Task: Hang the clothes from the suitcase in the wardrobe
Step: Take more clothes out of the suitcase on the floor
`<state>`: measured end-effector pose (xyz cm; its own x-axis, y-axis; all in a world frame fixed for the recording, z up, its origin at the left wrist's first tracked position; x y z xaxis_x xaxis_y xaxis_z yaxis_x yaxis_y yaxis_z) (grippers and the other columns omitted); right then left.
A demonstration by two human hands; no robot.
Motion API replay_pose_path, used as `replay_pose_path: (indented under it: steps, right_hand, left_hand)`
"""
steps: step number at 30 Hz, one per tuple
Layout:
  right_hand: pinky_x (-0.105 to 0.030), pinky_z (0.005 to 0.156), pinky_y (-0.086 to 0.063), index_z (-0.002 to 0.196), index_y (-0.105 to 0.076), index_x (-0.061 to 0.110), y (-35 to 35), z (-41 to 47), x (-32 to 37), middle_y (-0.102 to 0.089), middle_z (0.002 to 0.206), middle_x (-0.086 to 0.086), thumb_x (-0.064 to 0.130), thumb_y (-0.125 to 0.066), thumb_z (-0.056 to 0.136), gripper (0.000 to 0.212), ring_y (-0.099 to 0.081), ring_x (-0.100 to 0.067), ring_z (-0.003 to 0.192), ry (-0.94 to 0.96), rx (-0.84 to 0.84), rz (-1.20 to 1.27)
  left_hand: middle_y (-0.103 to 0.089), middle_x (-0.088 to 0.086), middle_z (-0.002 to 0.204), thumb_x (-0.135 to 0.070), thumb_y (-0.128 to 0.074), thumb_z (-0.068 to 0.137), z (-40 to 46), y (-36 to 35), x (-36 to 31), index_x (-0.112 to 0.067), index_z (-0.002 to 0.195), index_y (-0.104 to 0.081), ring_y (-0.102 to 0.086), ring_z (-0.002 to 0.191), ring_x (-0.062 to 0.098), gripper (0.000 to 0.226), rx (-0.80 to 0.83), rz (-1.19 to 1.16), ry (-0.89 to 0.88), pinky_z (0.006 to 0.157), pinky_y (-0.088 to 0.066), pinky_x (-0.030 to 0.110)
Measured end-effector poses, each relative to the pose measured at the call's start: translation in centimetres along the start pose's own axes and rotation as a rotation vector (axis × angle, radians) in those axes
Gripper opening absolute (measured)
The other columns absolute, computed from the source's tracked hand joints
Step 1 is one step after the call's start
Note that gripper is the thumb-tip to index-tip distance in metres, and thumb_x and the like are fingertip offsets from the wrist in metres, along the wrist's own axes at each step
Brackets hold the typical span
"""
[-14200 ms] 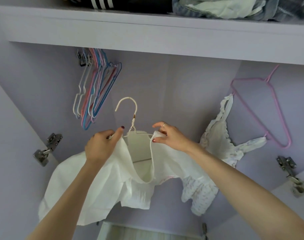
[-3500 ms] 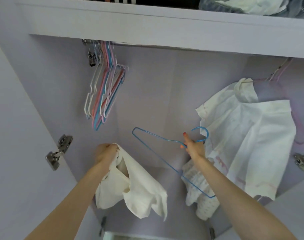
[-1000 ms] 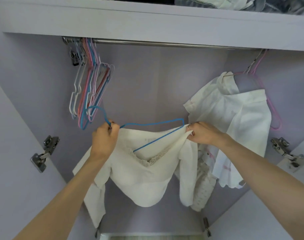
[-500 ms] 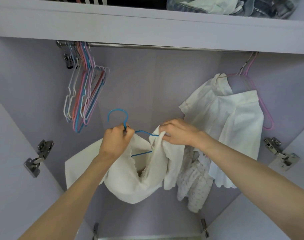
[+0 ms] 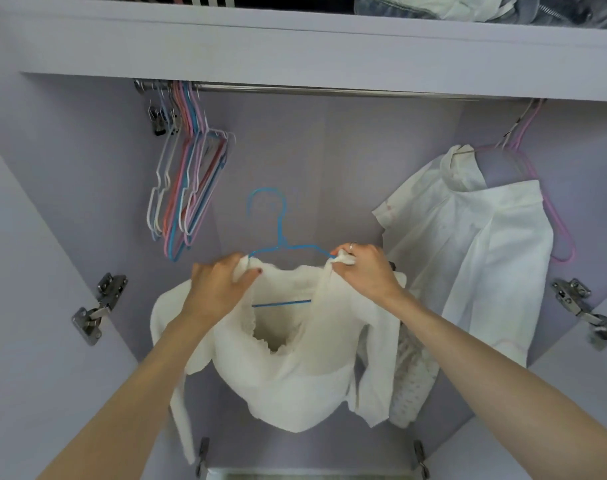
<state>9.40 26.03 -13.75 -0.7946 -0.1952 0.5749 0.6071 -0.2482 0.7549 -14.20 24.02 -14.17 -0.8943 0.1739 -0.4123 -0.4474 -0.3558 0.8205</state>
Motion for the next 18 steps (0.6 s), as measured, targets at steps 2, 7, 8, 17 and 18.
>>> replay_pose_path:
  steps: [2, 7, 8, 17, 18]
  right_hand:
    - [-0.025, 0.073, -0.041, 0.085, -0.073, 0.005, 1.8, -0.2, -1.0, -0.073, 0.091, -0.007, 0.006, -0.062, 0.078, 0.013, -0.065, -0.028, 0.087, -0.017, -0.090, 0.058]
    - [-0.028, 0.077, -0.042, 0.094, -0.071, 0.006, 2.9, -0.3, -1.7, -0.073, 0.092, -0.008, 0.007, -0.063, 0.079, 0.017, -0.064, -0.031, 0.084, 0.023, -0.133, -0.002]
    - [-0.031, 0.077, -0.043, 0.095, -0.070, 0.006, 2.9, -0.2, -1.9, -0.071, 0.091, -0.009, 0.009, -0.062, 0.080, 0.017, -0.064, -0.032, 0.084, 0.034, -0.111, -0.048]
    - [-0.039, 0.078, -0.047, 0.077, -0.062, 0.004, 3.3, -0.6, -6.6, -0.057, 0.082, -0.010, 0.016, -0.069, 0.080, 0.014, -0.058, -0.033, 0.088, 0.098, 0.016, -0.299]
    - [-0.038, 0.076, -0.045, 0.075, -0.057, 0.005, 3.0, -0.8, -6.4, -0.054, 0.078, -0.009, 0.016, -0.067, 0.083, 0.016, -0.057, -0.031, 0.085, 0.086, 0.032, -0.258]
  left_hand:
    - [-0.068, 0.011, 0.074, -0.045, -0.039, 0.087, 0.1, 0.5, 2.0, -0.008, 0.083, -0.063, -0.066, 0.074, 0.034, 0.044, -0.072, 0.118, -0.044, 0.070, -0.035, 0.036]
    - [-0.066, 0.021, 0.083, -0.013, -0.048, 0.095, 0.7, -0.4, 1.5, 0.003, 0.094, -0.061, -0.060, 0.076, 0.040, 0.020, 0.020, -0.013, -0.101, 0.067, -0.042, 0.040]
    - [-0.065, 0.022, 0.084, -0.013, -0.048, 0.095, 0.8, -0.5, 1.4, 0.004, 0.098, -0.061, -0.059, 0.075, 0.040, 0.021, 0.024, -0.040, -0.094, 0.067, -0.041, 0.039]
    - [-0.065, 0.023, 0.078, -0.011, -0.051, 0.094, 2.0, 0.3, 1.7, 0.001, 0.101, -0.064, -0.059, 0.077, 0.039, 0.019, 0.006, -0.094, -0.004, 0.076, -0.037, 0.036]
    - [-0.065, 0.022, 0.078, -0.011, -0.051, 0.093, 2.1, 0.2, 1.5, 0.001, 0.100, -0.064, -0.058, 0.075, 0.037, 0.019, 0.016, -0.102, -0.013, 0.074, -0.036, 0.035]
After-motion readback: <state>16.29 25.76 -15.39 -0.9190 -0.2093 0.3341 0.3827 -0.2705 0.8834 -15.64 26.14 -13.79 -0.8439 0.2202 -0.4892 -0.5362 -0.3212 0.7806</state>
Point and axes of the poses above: each hand's wrist, its own z-axis towards the middle knuckle, its own y-axis out of the back of the hand, x = y × z, the point moved 9 cm from there along z, towards the middle knuckle
